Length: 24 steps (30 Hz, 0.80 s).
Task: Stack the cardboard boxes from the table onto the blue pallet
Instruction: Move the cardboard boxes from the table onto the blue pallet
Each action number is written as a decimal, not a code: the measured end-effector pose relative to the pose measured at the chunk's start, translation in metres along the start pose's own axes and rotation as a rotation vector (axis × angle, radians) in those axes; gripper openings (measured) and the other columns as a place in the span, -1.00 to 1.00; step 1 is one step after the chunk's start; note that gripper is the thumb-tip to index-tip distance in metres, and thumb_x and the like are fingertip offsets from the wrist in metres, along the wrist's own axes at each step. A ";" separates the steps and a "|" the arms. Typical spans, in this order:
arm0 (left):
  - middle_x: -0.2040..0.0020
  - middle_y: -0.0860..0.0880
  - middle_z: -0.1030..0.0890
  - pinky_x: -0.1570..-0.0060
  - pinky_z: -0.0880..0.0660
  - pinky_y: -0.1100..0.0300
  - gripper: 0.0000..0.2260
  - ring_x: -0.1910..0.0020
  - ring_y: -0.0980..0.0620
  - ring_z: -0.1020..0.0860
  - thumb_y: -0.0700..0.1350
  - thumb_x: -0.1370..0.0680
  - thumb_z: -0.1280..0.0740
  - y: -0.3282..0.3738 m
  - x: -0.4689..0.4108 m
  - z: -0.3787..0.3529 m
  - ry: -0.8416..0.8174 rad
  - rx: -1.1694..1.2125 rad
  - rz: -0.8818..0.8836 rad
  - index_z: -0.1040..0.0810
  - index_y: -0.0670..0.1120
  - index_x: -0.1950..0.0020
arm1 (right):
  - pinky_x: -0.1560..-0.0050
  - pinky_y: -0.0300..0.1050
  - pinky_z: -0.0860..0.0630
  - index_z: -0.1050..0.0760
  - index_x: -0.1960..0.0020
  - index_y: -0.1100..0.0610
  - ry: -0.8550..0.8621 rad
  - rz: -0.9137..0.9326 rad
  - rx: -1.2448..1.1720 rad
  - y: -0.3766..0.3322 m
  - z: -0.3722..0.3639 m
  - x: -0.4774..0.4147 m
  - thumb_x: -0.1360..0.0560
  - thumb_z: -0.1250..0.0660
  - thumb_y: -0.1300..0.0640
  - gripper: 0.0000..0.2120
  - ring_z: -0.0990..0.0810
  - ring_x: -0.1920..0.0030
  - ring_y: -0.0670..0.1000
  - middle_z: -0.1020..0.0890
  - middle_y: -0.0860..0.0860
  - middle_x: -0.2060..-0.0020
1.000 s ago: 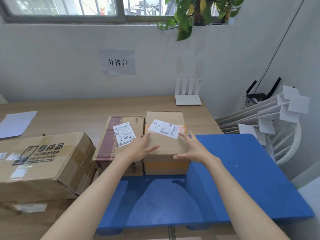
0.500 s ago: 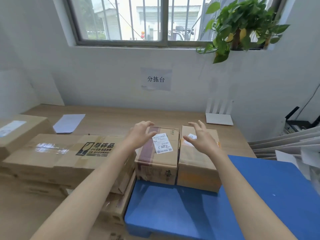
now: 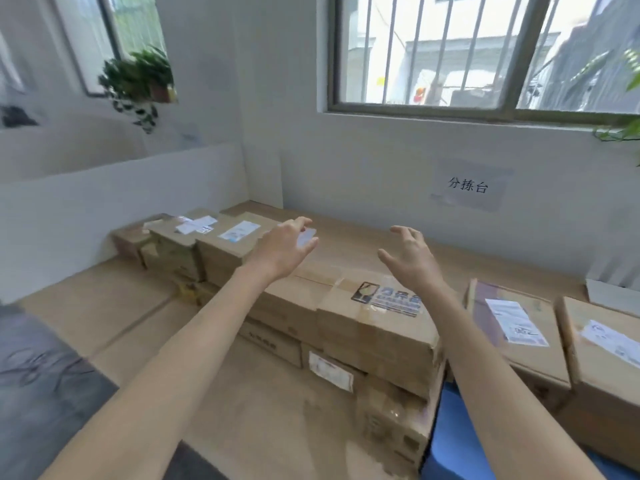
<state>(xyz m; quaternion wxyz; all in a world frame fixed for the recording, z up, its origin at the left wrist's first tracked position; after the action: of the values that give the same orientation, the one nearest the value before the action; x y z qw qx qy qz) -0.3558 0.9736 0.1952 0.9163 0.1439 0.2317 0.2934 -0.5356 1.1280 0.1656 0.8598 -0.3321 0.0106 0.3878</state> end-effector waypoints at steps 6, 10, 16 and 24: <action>-0.34 0.00 -0.50 -0.22 -0.40 0.03 -0.56 -0.31 -0.03 -0.45 0.10 -0.58 -0.23 -0.147 0.018 0.078 0.044 -0.047 0.128 -0.36 0.01 -0.43 | -0.19 -0.01 -0.40 -0.24 -0.48 0.05 -0.067 0.103 -0.053 -0.139 -0.102 -0.012 -0.55 -0.28 -0.02 -0.47 -0.36 -0.37 0.10 -0.24 0.03 -0.47; -0.35 -0.01 -0.49 -0.23 -0.39 0.05 -0.57 -0.31 -0.04 -0.45 0.11 -0.58 -0.23 -0.227 0.027 0.112 0.064 -0.080 0.213 -0.37 0.00 -0.42 | -0.19 0.00 -0.42 -0.24 -0.47 0.01 -0.141 0.167 -0.088 -0.210 -0.160 -0.021 -0.55 -0.27 -0.01 -0.47 -0.39 -0.35 0.09 -0.23 0.02 -0.47; -0.38 -0.02 -0.46 -0.26 -0.36 0.01 -0.54 -0.34 -0.04 -0.41 0.13 -0.58 -0.21 -0.317 0.020 0.141 0.103 -0.124 0.280 -0.35 -0.01 -0.45 | -0.06 -0.07 -0.38 -0.23 -0.48 0.03 -0.190 0.288 -0.101 -0.293 -0.230 -0.045 -0.56 -0.27 -0.02 -0.47 -0.41 -0.32 0.09 -0.24 0.01 -0.46; -0.40 -0.09 -0.43 -0.34 -0.32 -0.05 -0.52 -0.37 -0.10 -0.38 0.10 -0.59 -0.22 -0.429 -0.029 0.144 0.083 -0.135 0.313 -0.27 0.01 -0.48 | -0.31 0.05 -0.36 -0.20 -0.49 0.02 -0.245 0.321 -0.087 -0.354 -0.322 -0.105 -0.55 -0.27 -0.02 -0.44 -0.29 -0.43 0.09 -0.25 0.05 -0.47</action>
<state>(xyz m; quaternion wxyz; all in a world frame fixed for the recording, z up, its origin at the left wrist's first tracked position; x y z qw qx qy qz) -0.1012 0.6001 0.1565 0.8567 0.1040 0.2239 0.4530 -0.2935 0.7032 0.1431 0.7666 -0.3135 -0.0580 0.5574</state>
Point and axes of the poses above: each hand's wrist, its own x-axis away from the middle knuckle, its own z-axis out of the back of the hand, y = z × x, the point moved 7 cm from there along -x, towards the middle knuckle
